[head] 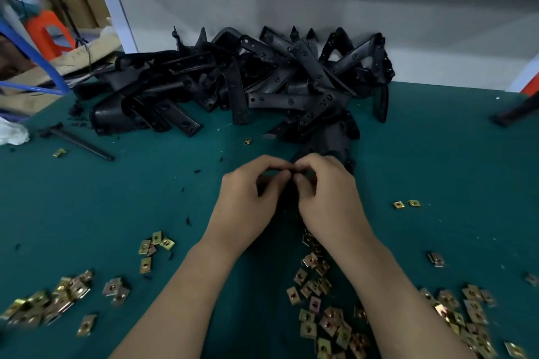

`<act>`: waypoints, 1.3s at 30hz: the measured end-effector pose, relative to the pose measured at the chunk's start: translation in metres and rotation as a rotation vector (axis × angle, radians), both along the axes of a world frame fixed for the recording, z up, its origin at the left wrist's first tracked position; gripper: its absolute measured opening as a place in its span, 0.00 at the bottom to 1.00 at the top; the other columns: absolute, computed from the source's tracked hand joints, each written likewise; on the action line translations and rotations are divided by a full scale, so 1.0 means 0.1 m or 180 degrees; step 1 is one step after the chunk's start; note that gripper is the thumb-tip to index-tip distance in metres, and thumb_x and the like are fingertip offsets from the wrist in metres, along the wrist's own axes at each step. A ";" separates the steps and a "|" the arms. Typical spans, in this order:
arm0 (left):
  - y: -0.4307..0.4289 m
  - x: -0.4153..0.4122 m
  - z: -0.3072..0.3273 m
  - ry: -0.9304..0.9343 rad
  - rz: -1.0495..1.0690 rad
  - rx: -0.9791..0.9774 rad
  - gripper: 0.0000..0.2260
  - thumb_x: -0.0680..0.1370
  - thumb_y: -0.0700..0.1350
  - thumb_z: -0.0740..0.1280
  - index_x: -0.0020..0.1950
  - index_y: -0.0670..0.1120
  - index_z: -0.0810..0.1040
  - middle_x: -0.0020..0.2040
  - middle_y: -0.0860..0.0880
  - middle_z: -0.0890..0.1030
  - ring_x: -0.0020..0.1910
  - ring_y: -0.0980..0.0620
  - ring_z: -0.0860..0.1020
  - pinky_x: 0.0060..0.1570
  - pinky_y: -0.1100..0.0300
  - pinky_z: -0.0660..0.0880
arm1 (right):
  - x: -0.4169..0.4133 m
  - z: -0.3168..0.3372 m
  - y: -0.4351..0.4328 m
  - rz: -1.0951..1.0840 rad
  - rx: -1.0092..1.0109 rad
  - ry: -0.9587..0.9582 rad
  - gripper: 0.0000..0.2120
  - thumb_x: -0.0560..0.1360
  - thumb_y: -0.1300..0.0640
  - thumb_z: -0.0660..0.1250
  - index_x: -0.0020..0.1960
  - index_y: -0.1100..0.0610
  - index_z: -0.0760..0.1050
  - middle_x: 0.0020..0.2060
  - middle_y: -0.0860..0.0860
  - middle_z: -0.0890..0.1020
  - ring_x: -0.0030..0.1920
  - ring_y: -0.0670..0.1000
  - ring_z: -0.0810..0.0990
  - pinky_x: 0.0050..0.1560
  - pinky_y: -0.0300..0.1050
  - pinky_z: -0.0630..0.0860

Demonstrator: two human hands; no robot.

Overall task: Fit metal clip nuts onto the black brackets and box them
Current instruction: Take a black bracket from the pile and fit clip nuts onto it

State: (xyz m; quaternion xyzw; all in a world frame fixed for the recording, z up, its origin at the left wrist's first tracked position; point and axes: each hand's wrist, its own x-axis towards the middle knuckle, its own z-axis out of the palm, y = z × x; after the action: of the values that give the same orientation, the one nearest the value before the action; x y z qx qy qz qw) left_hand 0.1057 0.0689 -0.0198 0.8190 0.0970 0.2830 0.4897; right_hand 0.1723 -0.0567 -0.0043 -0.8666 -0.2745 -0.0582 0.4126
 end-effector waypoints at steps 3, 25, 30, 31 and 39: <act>0.05 0.00 -0.01 -0.0102 0.0111 -0.0726 0.07 0.77 0.39 0.74 0.49 0.52 0.83 0.45 0.57 0.86 0.47 0.58 0.85 0.48 0.64 0.80 | -0.06 0.06 0.05 0.0169 0.0171 0.0293 0.07 0.80 0.59 0.68 0.55 0.50 0.79 0.51 0.46 0.78 0.48 0.40 0.78 0.46 0.27 0.73; 0.11 -0.04 0.15 -0.1384 0.0508 -0.3614 0.16 0.79 0.41 0.72 0.65 0.48 0.76 0.52 0.50 0.86 0.49 0.56 0.83 0.50 0.62 0.79 | 0.02 0.68 -0.29 0.0417 0.0709 0.1860 0.18 0.72 0.59 0.78 0.57 0.42 0.80 0.51 0.51 0.85 0.48 0.52 0.86 0.59 0.51 0.81; -0.10 -0.11 0.24 -0.0317 -0.1181 -0.3699 0.22 0.76 0.54 0.72 0.69 0.50 0.78 0.66 0.44 0.81 0.62 0.47 0.81 0.56 0.55 0.80 | -0.18 0.65 -0.18 0.0165 0.1535 0.1599 0.24 0.67 0.52 0.82 0.58 0.42 0.75 0.42 0.50 0.88 0.43 0.50 0.87 0.51 0.55 0.84; -0.14 -0.12 0.25 -0.0174 -0.1384 -0.3621 0.21 0.76 0.54 0.72 0.68 0.53 0.79 0.64 0.47 0.82 0.59 0.50 0.82 0.54 0.57 0.80 | -0.24 0.62 -0.18 0.0090 0.1545 0.1515 0.24 0.67 0.50 0.81 0.58 0.44 0.74 0.40 0.49 0.87 0.40 0.49 0.87 0.48 0.54 0.84; -0.26 -0.16 0.28 -0.0096 -0.1477 -0.3561 0.24 0.73 0.45 0.75 0.69 0.55 0.78 0.63 0.43 0.83 0.59 0.49 0.83 0.53 0.60 0.80 | -0.38 0.47 -0.52 0.0460 0.2566 0.2792 0.15 0.75 0.65 0.72 0.60 0.55 0.78 0.43 0.56 0.86 0.47 0.52 0.86 0.45 0.40 0.82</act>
State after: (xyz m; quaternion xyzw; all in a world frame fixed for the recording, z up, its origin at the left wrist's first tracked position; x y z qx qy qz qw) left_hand 0.0898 0.0431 0.0087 0.4329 0.0430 0.0865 0.8962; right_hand 0.1344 -0.1082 0.0431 -0.5641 -0.0932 0.2336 0.7865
